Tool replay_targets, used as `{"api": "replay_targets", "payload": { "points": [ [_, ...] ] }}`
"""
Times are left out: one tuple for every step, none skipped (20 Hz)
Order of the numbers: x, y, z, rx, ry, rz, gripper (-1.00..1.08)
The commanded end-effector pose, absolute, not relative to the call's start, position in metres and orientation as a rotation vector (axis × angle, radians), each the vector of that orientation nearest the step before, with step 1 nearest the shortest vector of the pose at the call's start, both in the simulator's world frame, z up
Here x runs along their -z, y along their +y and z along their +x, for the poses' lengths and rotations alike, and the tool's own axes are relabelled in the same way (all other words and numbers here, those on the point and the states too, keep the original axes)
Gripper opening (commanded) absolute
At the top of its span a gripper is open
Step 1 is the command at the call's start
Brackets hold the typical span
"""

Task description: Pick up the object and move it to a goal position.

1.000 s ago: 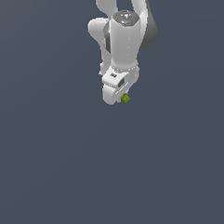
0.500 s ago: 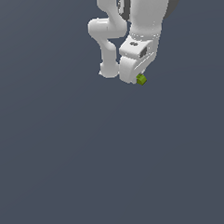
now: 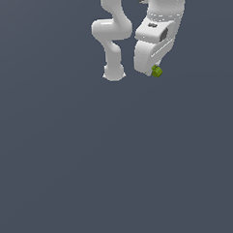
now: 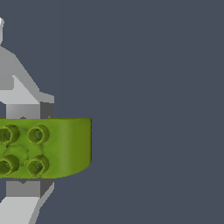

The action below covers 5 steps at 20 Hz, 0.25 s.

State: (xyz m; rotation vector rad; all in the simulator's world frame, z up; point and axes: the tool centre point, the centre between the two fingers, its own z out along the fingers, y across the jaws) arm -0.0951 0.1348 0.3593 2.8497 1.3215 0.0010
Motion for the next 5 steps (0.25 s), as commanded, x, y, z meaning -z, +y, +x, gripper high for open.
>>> {"api": "replay_targets", "payload": {
  "points": [
    [-0.3627, 0.1371, -0.0949, 0.000, 1.320, 2.851, -1.00],
    [-0.3629, 0.1372, -0.0947, 0.000, 1.320, 2.851, -1.00],
    [-0.3625, 0.1370, -0.0944, 0.000, 1.320, 2.851, -1.00],
    [-0.3618, 0.1367, -0.0941, 0.000, 1.320, 2.851, -1.00],
    [-0.3616, 0.1365, -0.0940, 0.000, 1.320, 2.851, -1.00]
  ]
}}
